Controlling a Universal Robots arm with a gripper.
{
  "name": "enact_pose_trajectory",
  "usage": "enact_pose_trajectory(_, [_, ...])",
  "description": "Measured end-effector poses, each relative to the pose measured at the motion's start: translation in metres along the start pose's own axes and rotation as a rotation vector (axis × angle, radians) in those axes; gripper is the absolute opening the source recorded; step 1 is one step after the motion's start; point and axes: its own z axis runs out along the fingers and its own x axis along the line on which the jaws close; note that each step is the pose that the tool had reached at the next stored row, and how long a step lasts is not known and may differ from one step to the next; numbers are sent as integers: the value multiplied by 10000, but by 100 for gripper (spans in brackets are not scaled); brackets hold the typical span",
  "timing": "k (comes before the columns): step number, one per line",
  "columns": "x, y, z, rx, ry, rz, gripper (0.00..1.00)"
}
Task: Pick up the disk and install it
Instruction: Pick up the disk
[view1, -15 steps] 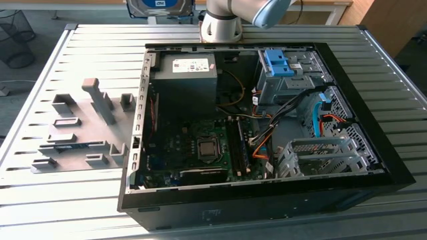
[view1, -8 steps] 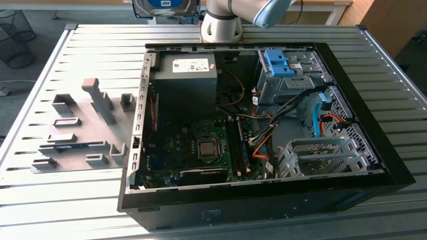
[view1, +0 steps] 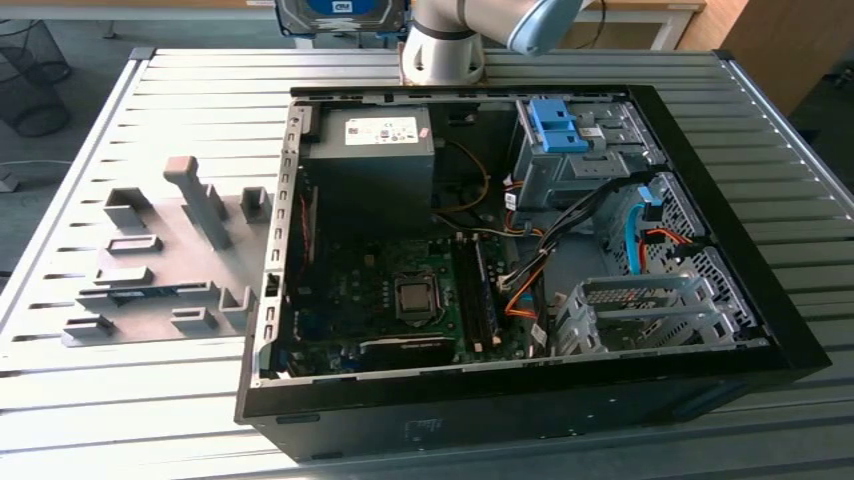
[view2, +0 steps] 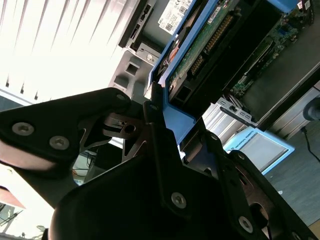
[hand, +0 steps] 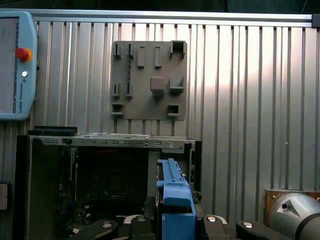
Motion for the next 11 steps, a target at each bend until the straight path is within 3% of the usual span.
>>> enact_pose_trajectory(11, [3,-169,-2,1,-1,0,37])
